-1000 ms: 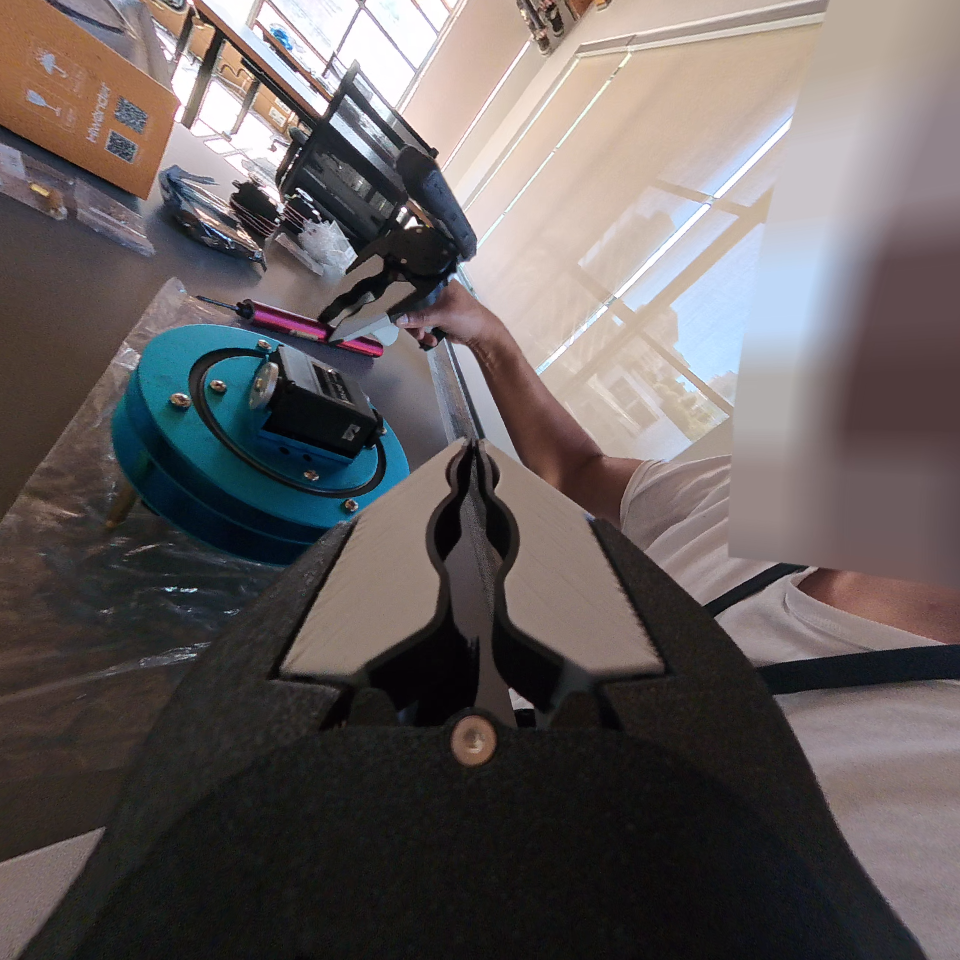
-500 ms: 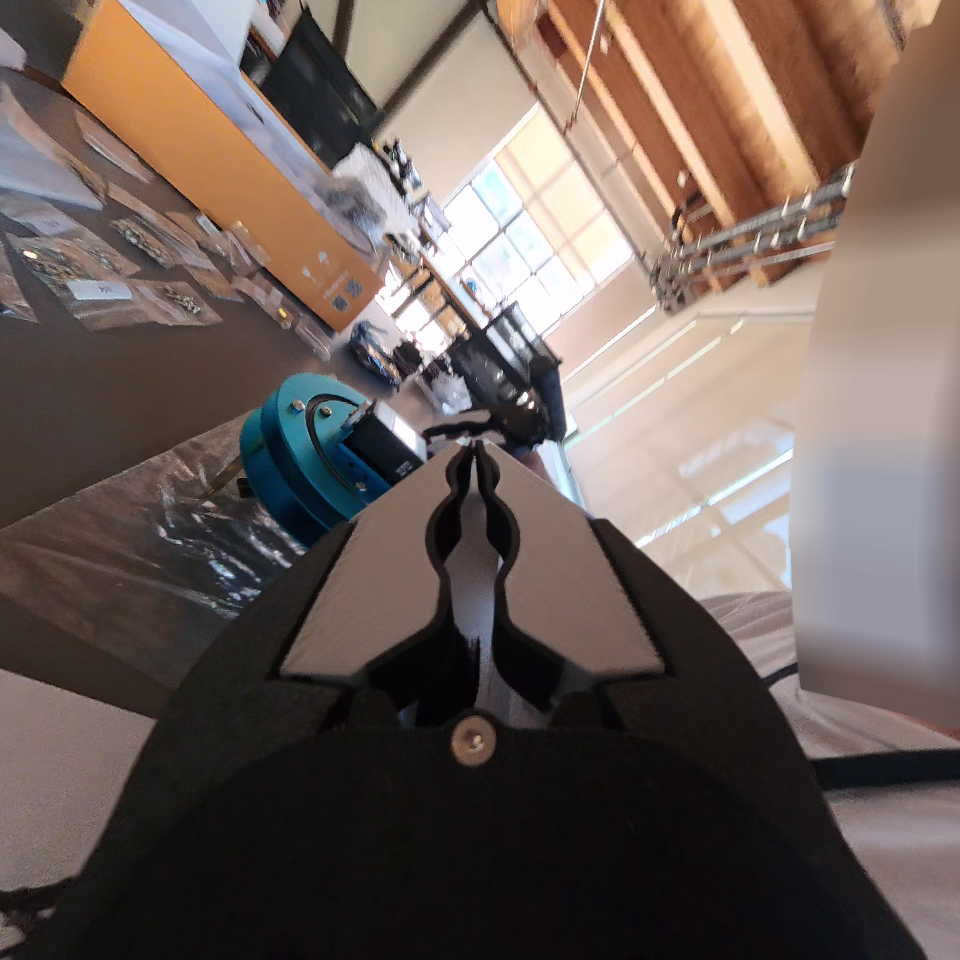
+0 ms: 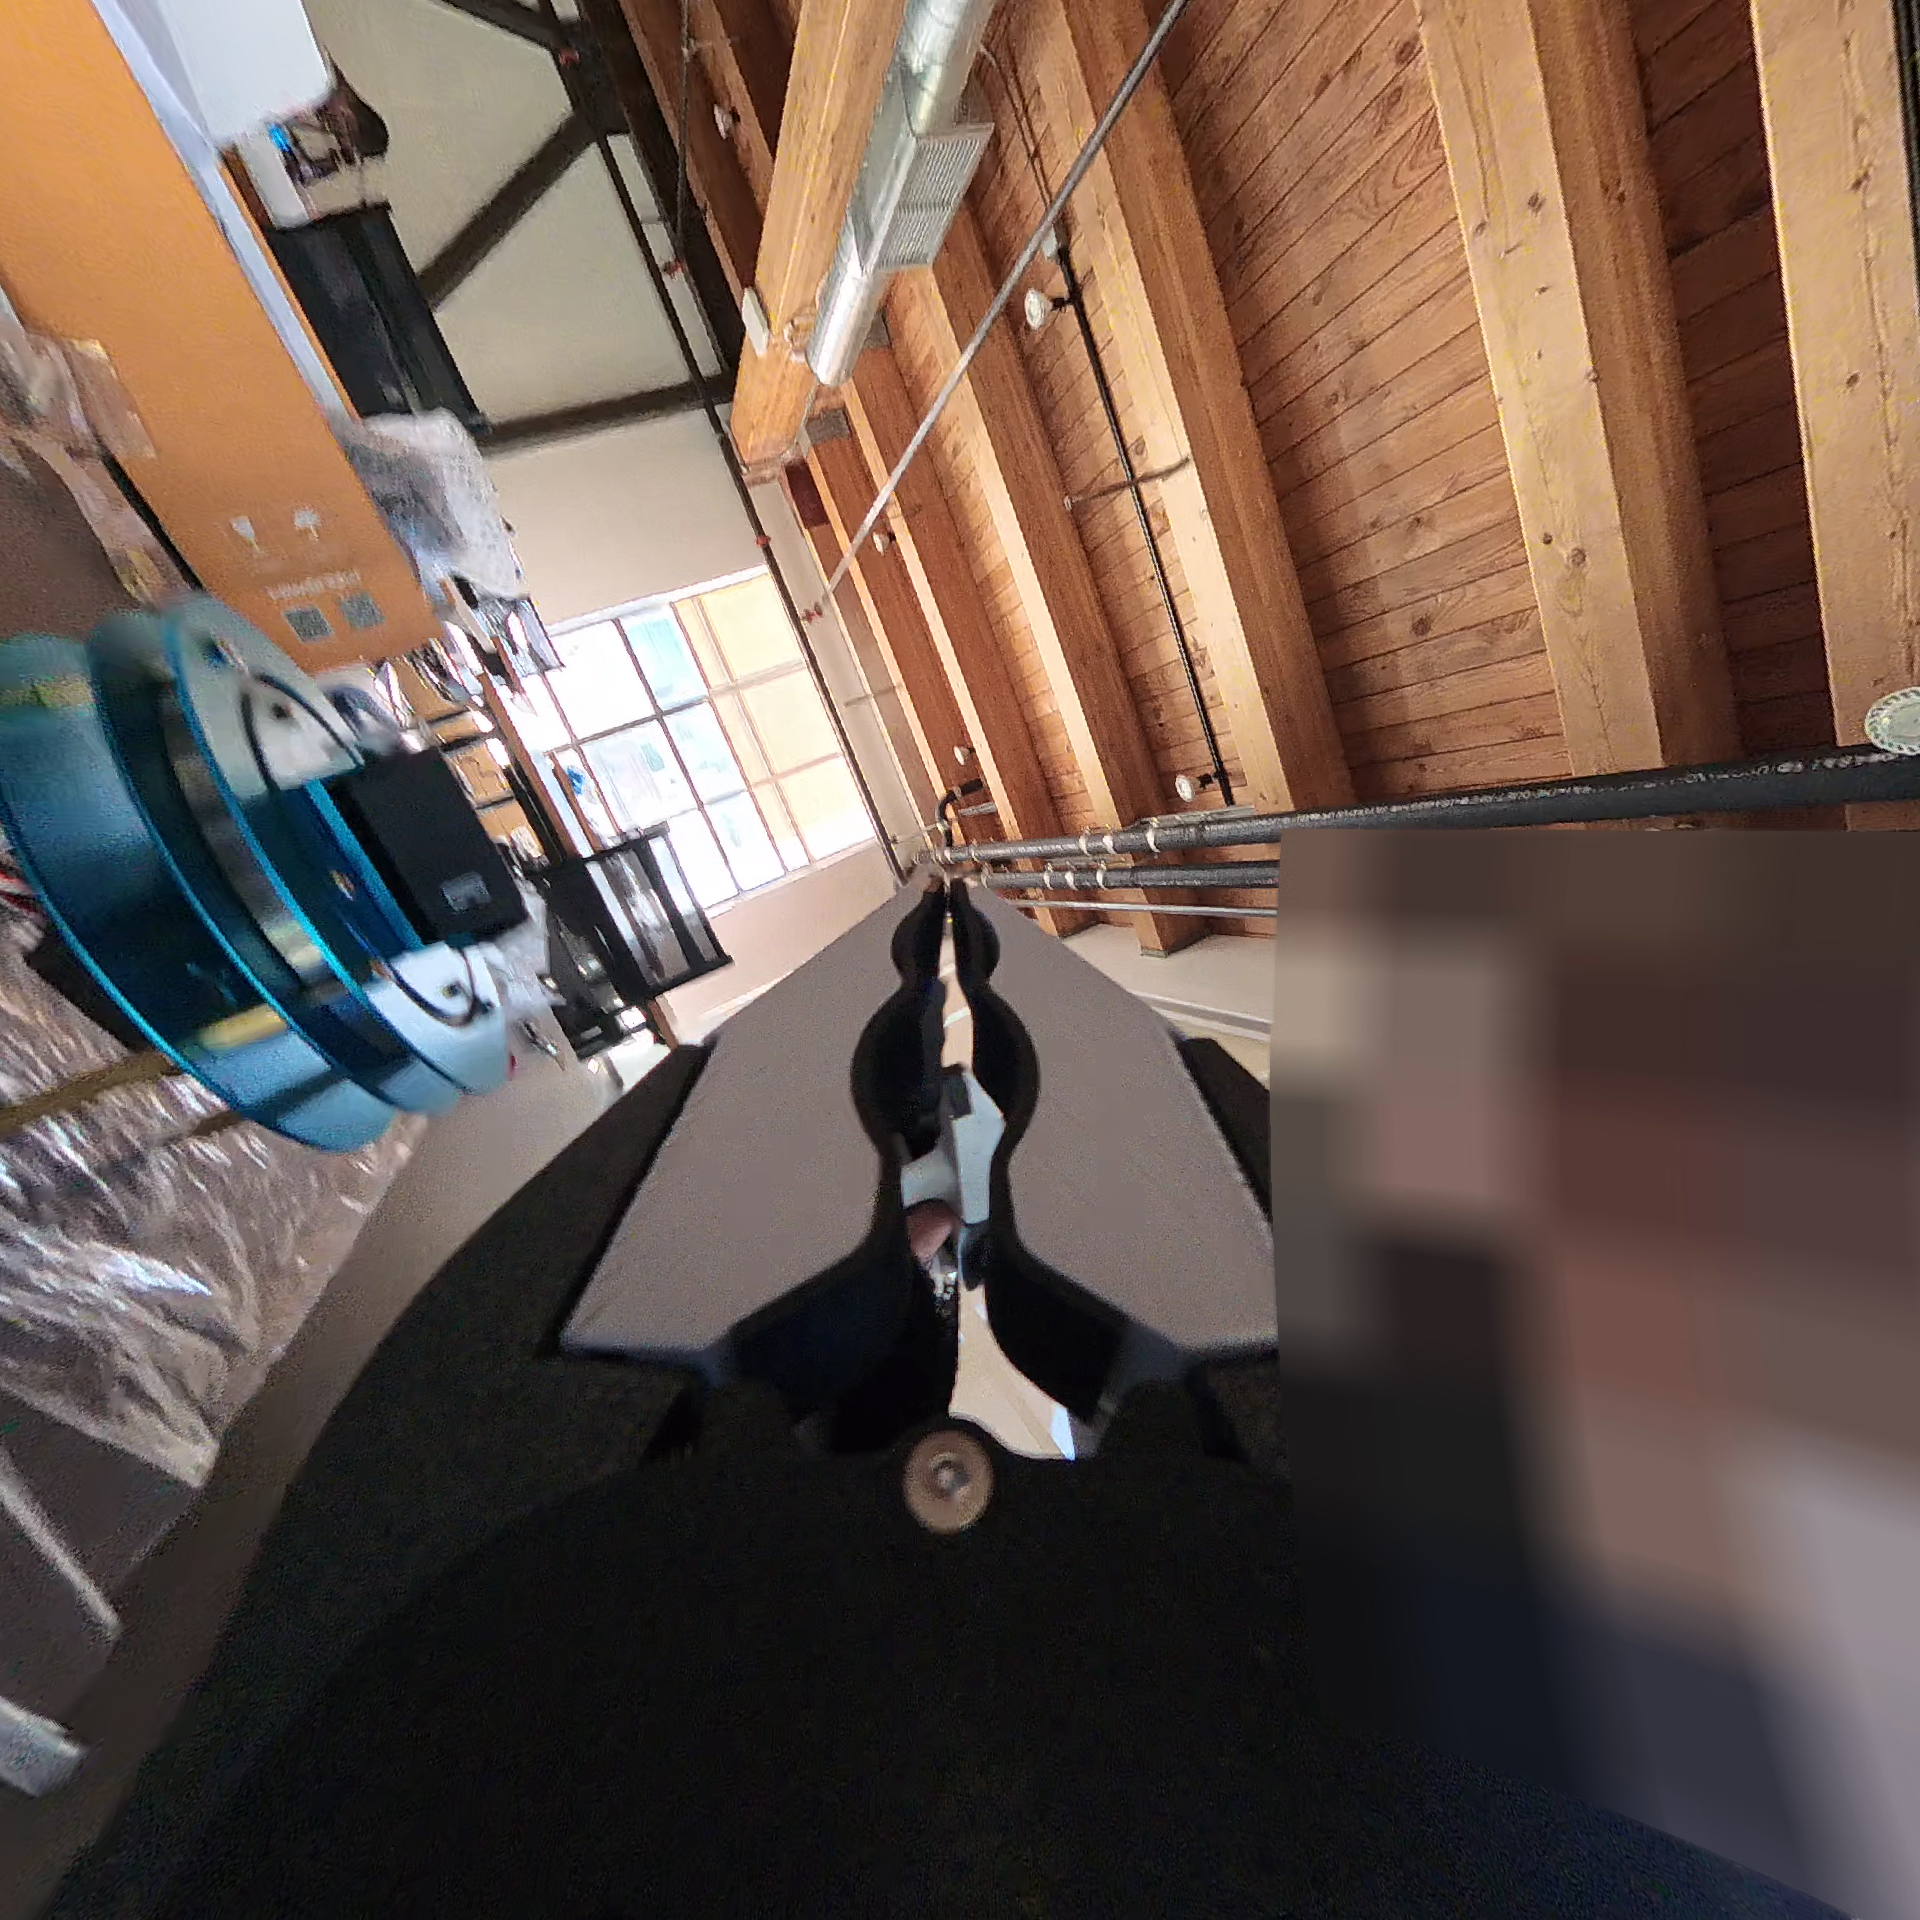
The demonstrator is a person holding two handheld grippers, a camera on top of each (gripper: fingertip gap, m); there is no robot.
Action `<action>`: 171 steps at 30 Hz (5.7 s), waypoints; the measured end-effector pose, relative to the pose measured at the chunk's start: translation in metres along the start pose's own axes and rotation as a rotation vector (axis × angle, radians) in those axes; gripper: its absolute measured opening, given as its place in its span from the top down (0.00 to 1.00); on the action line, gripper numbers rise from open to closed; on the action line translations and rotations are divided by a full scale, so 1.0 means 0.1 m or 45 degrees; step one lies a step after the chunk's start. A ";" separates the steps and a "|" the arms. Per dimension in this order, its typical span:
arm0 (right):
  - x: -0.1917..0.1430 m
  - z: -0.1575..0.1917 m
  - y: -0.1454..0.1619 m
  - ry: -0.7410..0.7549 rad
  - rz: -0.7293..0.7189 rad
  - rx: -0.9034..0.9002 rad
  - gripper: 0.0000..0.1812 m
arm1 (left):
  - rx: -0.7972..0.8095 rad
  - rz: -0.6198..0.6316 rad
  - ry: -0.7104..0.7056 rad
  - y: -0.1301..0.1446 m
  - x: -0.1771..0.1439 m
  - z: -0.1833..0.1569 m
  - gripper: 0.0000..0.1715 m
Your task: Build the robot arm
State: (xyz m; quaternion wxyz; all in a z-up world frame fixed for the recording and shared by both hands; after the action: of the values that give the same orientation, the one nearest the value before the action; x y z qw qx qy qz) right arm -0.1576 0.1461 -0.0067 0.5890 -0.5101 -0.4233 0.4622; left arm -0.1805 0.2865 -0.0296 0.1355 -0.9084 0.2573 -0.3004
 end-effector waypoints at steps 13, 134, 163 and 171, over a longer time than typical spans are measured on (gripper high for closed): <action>0.16 0.25 0.14 0.238 0.006 -0.365 0.91 | -0.144 0.057 0.073 0.35 0.09 -0.07 1.00; -0.24 -0.72 0.46 0.265 0.032 0.567 1.00 | 2.206 2.183 0.512 0.25 1.09 0.46 0.91; -0.20 -0.27 0.41 0.146 -0.039 -0.207 1.00 | 1.078 1.584 0.339 0.29 0.69 0.24 1.00; -0.20 -0.36 0.41 -0.054 0.044 0.201 0.97 | 1.602 1.567 0.403 0.27 0.62 0.25 1.00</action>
State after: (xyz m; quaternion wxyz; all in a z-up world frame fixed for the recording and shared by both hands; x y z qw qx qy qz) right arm -0.1313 0.1210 -0.0522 0.6103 -0.4594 -0.3889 0.5150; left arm -0.1333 0.2324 -0.0311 0.7088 -0.3151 0.5026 -0.3817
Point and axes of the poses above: each gripper's, where its closed fingertips meet, x out along the fingers, y out of its underside, z = x × y across the jaws, the point moved 6 cm from there along -x, back along the fingers, and after that the axes turned 15 degrees about x, right-handed, at the moved point
